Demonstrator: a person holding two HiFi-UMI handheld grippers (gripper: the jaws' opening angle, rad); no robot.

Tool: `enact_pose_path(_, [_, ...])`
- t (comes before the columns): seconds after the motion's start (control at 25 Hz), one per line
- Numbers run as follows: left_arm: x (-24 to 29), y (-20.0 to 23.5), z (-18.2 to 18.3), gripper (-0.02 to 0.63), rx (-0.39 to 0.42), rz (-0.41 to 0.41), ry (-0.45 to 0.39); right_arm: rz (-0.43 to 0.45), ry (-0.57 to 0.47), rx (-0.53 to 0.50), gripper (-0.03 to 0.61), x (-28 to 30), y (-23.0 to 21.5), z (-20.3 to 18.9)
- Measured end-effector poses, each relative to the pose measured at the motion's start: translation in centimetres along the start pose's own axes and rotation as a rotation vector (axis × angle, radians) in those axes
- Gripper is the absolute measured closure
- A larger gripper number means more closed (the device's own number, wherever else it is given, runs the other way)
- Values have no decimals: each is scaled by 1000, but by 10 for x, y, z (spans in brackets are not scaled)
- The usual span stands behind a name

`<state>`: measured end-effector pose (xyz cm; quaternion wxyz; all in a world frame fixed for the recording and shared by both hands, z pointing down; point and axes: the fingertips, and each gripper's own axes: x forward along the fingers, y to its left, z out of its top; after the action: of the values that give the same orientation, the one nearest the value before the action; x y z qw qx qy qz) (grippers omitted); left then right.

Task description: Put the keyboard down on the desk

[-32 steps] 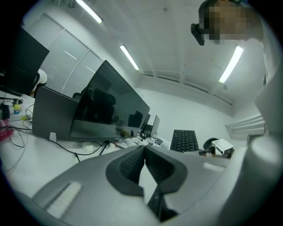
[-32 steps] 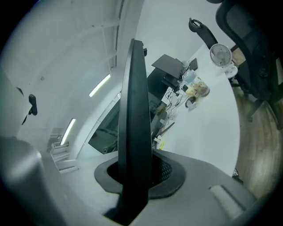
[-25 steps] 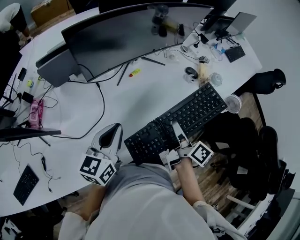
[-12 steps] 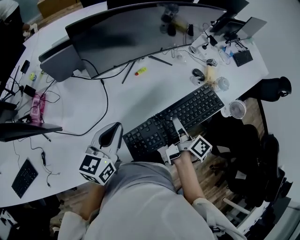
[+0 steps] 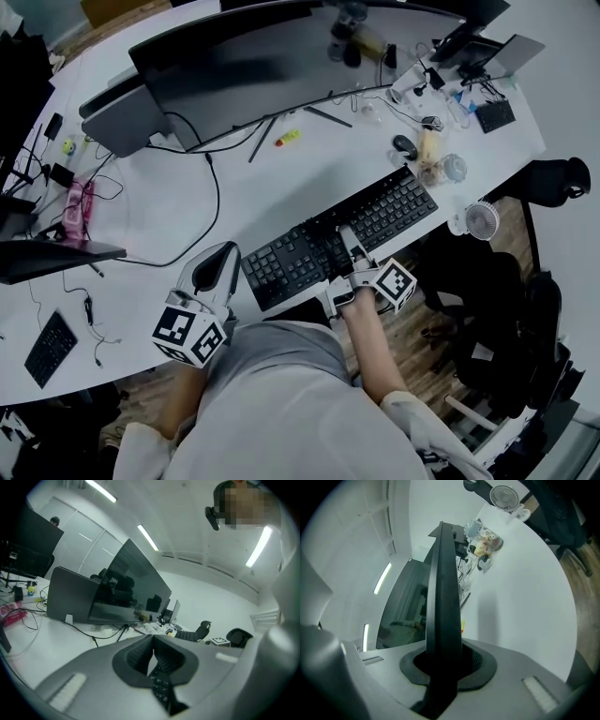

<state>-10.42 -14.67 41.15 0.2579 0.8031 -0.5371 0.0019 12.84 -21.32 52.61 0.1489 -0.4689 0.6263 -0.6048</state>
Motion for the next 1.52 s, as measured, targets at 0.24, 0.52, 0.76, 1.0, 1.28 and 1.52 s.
enact_pose_path(0.24, [1, 5, -8, 614, -11, 15, 22, -8, 13, 59, 495, 16, -11, -3])
enact_pose_path(0.52, [4, 8, -10, 614, -27, 29, 37, -5, 40, 86, 495, 43, -21, -4])
enact_pose_path(0.76, [11, 6, -9, 614, -62, 14, 44, -17, 36, 133, 495, 62, -31, -3])
enact_pose_path(1.0, [14, 13, -13, 614, -72, 32, 57, -15, 30, 168, 495, 78, -40, -2])
enact_pose_path(1.28, [15, 24, -11, 614, -82, 52, 58, -33, 31, 194, 495, 94, -46, -2])
enact_pose_path(1.52, [17, 30, -11, 614, -91, 63, 63, -46, 33, 206, 495, 107, -50, 0])
